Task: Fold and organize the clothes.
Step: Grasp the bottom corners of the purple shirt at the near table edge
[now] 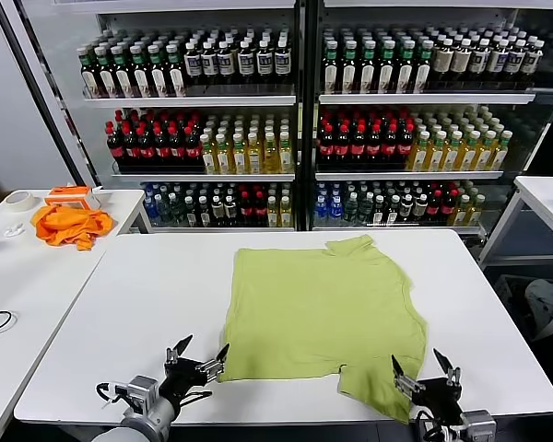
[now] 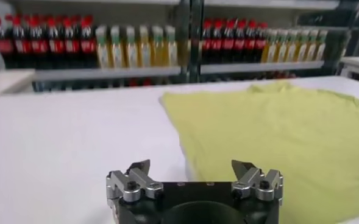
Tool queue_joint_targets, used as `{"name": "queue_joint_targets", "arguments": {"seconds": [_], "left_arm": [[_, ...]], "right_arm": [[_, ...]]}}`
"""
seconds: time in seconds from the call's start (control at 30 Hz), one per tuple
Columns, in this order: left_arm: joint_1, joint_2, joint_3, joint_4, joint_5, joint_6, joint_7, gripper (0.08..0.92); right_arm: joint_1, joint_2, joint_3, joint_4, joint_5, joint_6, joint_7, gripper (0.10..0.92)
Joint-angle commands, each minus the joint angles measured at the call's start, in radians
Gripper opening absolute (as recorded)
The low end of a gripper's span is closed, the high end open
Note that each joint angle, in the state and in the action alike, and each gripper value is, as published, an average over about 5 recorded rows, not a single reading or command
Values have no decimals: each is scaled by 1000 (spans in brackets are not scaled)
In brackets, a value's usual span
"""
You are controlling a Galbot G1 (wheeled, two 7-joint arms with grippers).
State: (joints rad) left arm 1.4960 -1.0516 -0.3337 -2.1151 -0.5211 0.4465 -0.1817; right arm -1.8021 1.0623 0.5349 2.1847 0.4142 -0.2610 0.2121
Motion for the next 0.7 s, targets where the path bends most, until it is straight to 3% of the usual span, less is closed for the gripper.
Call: {"name": "queue_joint_targets", "arguments": {"seconds": [0.03, 0.7], "left_arm": [[44, 6, 14, -38, -61, 93, -64, 823], [-2, -17, 90, 38, 92, 52, -87, 823]], "right_arm": [[-42, 1, -11, 5, 22, 2, 2, 823], [-38, 20, -46, -18, 48, 17, 26, 823]]}}
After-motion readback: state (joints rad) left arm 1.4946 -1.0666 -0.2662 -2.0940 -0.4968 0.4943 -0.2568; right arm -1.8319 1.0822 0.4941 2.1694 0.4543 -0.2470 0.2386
